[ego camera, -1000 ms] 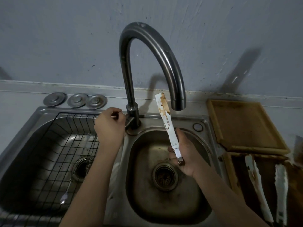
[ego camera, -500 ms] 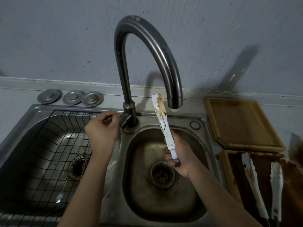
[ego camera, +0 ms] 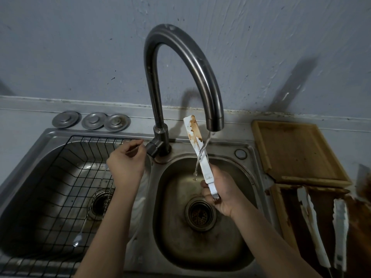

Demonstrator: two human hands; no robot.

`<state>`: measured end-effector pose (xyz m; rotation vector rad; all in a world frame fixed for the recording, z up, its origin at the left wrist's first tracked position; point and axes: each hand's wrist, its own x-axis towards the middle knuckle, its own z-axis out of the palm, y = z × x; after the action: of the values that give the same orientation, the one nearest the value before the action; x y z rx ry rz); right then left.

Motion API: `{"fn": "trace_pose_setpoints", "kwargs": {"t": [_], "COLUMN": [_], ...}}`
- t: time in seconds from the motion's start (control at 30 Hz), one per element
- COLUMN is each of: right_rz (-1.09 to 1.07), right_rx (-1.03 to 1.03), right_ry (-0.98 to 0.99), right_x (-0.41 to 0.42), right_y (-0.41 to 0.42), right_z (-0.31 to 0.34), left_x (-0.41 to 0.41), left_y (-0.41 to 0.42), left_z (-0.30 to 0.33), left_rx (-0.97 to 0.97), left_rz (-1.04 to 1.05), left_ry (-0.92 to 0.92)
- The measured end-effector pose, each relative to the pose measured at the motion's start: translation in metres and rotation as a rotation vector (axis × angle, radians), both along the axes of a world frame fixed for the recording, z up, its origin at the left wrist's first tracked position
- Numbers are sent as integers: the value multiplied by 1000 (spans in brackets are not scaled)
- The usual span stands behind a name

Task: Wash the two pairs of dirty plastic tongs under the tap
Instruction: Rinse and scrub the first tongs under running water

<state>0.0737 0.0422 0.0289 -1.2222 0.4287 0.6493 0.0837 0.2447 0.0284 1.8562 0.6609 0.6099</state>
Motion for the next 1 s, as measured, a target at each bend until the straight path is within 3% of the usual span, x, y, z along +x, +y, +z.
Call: {"fn": "trace_pose_setpoints", "kwargs": {"t": [0.17, 0.3, 0.37, 0.47, 0.5, 0.73, 1.0], "right_rz": [8, -11, -19, 10, 11, 89, 200], "right_rx": [-15, -25, -30, -74, -96, -314, -552], "right_ry": [-24, -39, -57, -125, -144, -346, -486], "right_x": [-1, 0, 2, 0, -3, -17, -23], "right_y": [0, 2, 6, 14, 15, 15, 8], "right_z": [-1, -2, -3, -5, -5, -14, -20], "left_x": [-4, -20, -29, -38, -40, -46, -48], "left_y": [-3, -32, -56, -87, -90, -89, -93], "left_z": [5, 5, 0, -1, -3, -6, -10], "left_rx": [29, 362, 170, -470, -558, -779, -639], "left_rz": [-20, -132, -334, -617, -633, -593, -599], "left_ry": [23, -91, -77, 75, 93, 112, 162]}}
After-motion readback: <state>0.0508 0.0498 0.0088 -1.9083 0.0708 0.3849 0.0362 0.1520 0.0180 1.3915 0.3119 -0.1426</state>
